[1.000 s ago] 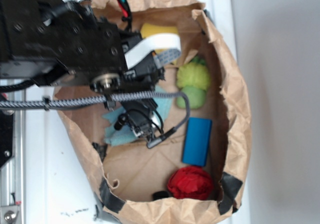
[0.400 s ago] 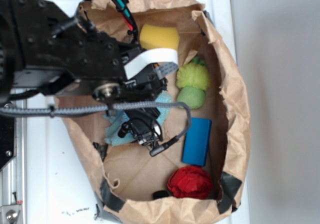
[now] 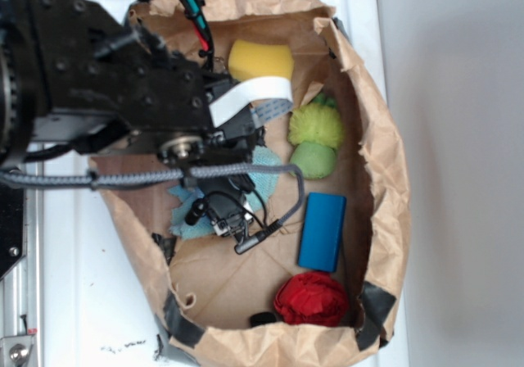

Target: Grab the blue cloth.

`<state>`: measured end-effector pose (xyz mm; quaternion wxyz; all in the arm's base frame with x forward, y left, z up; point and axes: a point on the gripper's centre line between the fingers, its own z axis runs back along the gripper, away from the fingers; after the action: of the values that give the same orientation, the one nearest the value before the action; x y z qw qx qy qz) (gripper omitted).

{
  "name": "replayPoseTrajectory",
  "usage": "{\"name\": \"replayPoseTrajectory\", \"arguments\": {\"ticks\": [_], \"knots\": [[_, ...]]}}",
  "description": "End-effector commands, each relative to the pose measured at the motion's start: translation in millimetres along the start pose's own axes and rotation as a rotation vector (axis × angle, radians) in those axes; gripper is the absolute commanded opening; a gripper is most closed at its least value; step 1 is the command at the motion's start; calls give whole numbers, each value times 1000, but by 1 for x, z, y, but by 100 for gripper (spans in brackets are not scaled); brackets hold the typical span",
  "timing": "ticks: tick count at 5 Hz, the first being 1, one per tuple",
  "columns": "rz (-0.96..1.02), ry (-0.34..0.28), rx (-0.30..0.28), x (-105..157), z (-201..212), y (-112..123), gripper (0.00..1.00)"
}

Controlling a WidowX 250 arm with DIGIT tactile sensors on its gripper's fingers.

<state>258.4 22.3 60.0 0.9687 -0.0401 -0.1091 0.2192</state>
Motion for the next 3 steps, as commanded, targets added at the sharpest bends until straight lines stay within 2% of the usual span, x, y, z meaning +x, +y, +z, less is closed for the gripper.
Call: {"name": "replayPoseTrajectory", "arguments": {"ticks": [1, 3], "knots": [[14, -57, -8, 8, 3, -20, 100], [46, -29, -47, 9, 14, -26, 100]]}}
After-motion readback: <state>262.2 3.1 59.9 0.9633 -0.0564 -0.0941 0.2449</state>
